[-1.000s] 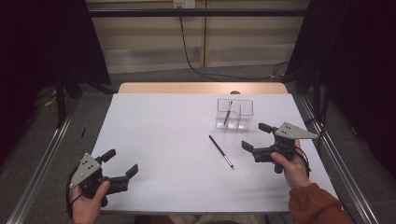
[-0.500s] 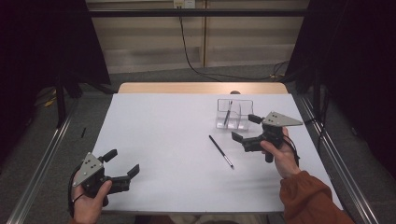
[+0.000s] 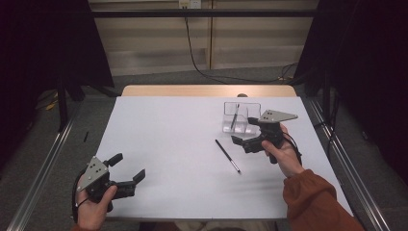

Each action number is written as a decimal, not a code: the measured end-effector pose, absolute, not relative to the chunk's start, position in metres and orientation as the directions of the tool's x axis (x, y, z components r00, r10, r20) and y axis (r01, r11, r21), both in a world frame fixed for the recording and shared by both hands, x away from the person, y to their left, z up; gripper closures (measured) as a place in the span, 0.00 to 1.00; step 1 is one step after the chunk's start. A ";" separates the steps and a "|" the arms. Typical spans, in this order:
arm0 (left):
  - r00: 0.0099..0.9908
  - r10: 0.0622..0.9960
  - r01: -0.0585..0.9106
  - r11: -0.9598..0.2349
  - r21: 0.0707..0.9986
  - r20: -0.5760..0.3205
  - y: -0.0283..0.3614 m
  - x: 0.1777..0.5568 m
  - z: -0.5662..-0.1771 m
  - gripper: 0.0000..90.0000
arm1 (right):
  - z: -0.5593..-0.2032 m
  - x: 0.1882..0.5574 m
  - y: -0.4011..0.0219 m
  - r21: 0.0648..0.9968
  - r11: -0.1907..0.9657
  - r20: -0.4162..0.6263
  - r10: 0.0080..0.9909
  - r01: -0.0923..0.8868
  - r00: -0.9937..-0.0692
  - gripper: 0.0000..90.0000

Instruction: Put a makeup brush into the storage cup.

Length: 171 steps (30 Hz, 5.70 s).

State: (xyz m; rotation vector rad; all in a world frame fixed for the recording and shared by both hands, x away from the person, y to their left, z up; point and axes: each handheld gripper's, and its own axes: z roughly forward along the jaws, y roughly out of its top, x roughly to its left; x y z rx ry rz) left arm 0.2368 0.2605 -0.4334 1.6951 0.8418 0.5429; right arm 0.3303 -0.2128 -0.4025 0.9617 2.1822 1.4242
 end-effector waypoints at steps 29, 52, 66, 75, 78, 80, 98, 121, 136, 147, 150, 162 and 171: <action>0.641 0.765 0.258 -0.137 0.956 -0.063 0.261 0.237 -0.434 0.03 | -0.410 0.360 -0.184 0.497 0.632 0.127 0.625 0.595 -0.770 0.03; 0.621 0.782 0.268 -0.148 0.952 -0.053 0.261 0.238 -0.434 0.03 | -0.443 0.368 -0.155 0.208 0.756 0.118 0.611 0.621 -0.783 0.12; 0.627 0.777 0.268 -0.156 0.951 -0.049 0.260 0.238 -0.434 0.03 | -0.452 0.365 -0.148 0.155 0.765 0.097 0.617 0.625 -0.781 0.35; 0.632 0.774 0.268 -0.163 0.949 -0.045 0.260 0.238 -0.435 0.03 | -0.452 0.362 -0.143 0.138 0.777 0.038 0.615 0.614 -0.788 0.44; 0.632 0.774 0.268 -0.163 0.949 -0.046 0.260 0.238 -0.435 0.03 | -0.451 0.363 -0.143 0.139 0.771 0.035 0.623 0.621 -0.781 0.50; 0.634 0.773 0.266 -0.166 0.949 -0.042 0.260 0.238 -0.435 0.03 | -0.451 0.365 -0.144 0.135 0.771 0.034 0.625 0.623 -0.780 0.56; 0.640 0.767 0.264 -0.175 0.949 -0.037 0.258 0.238 -0.436 0.03 | -0.449 0.371 -0.148 0.118 0.758 0.032 0.642 0.641 -0.766 0.91; 0.645 0.764 0.265 -0.179 0.948 -0.036 0.258 0.239 -0.435 0.03 | -0.447 0.367 -0.158 0.183 0.742 0.066 0.646 0.645 -0.761 0.94; 0.639 0.769 0.265 -0.179 0.947 -0.033 0.258 0.239 -0.436 0.03 | -0.431 0.357 -0.180 0.387 0.660 0.124 0.655 0.644 -0.746 0.94; 0.630 0.775 0.262 -0.162 0.952 -0.041 0.259 0.238 -0.434 0.03 | -0.425 0.348 -0.190 0.542 0.584 0.141 0.645 0.604 -0.751 0.94; 0.629 0.776 0.264 -0.160 0.951 -0.043 0.259 0.238 -0.434 0.03 | -0.424 0.346 -0.193 0.582 0.560 0.147 0.640 0.589 -0.754 0.94; 0.634 0.772 0.256 -0.161 0.953 -0.040 0.259 0.238 -0.434 0.03 | -0.427 0.340 -0.201 0.707 0.464 0.162 0.627 0.533 -0.762 0.94; 0.636 0.771 0.250 -0.157 0.955 -0.040 0.258 0.237 -0.432 0.03 | -0.422 0.335 -0.209 0.788 0.370 0.184 0.621 0.492 -0.762 0.94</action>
